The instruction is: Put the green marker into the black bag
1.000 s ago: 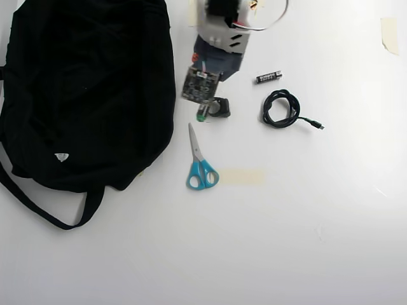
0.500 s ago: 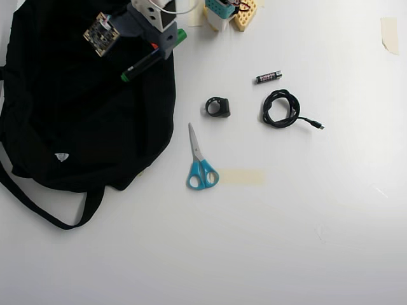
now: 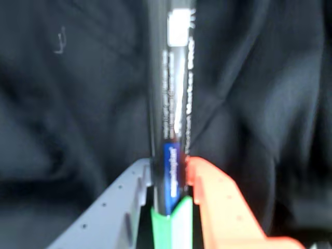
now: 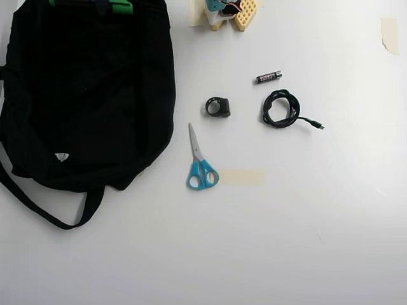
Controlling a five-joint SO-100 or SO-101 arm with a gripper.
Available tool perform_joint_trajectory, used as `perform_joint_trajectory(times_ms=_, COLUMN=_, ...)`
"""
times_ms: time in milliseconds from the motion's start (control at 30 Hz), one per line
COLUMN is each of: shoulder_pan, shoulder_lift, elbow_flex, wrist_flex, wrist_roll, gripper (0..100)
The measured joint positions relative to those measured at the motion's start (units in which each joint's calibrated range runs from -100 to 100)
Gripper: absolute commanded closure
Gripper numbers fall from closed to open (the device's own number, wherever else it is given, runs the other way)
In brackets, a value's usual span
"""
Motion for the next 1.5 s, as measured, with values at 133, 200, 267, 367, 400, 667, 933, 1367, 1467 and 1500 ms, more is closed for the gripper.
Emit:
perform_joint_trajectory(times_ms=133, shoulder_pan=1.5, shoulder_lift=9.5, elbow_flex=0.0, wrist_flex=-11.1, wrist_roll=0.0, gripper=98)
perform_joint_trajectory(times_ms=200, shoulder_pan=1.5, shoulder_lift=10.5, elbow_flex=0.0, wrist_flex=-13.8, wrist_roll=0.0, gripper=98)
perform_joint_trajectory(times_ms=267, shoulder_pan=1.5, shoulder_lift=13.9, elbow_flex=0.1, wrist_flex=-14.0, wrist_roll=0.0, gripper=97)
perform_joint_trajectory(times_ms=367, shoulder_pan=1.5, shoulder_lift=14.9, elbow_flex=0.0, wrist_flex=-14.0, wrist_roll=0.0, gripper=84)
perform_joint_trajectory(times_ms=400, shoulder_pan=1.5, shoulder_lift=14.9, elbow_flex=0.0, wrist_flex=-14.0, wrist_roll=0.0, gripper=81)
perform_joint_trajectory(times_ms=667, shoulder_pan=0.4, shoulder_lift=14.9, elbow_flex=0.0, wrist_flex=-10.7, wrist_roll=0.0, gripper=80)
perform_joint_trajectory(times_ms=933, shoulder_pan=-8.4, shoulder_lift=8.8, elbow_flex=0.1, wrist_flex=-2.0, wrist_roll=0.0, gripper=89)
perform_joint_trajectory(times_ms=1367, shoulder_pan=-56.5, shoulder_lift=-17.4, elbow_flex=0.9, wrist_flex=3.3, wrist_roll=-10.1, gripper=98)
perform_joint_trajectory(times_ms=1467, shoulder_pan=-60.7, shoulder_lift=-20.0, elbow_flex=0.9, wrist_flex=3.7, wrist_roll=-10.1, gripper=98)
perform_joint_trajectory(times_ms=1500, shoulder_pan=-62.2, shoulder_lift=-20.8, elbow_flex=0.9, wrist_flex=4.6, wrist_roll=-10.1, gripper=98)
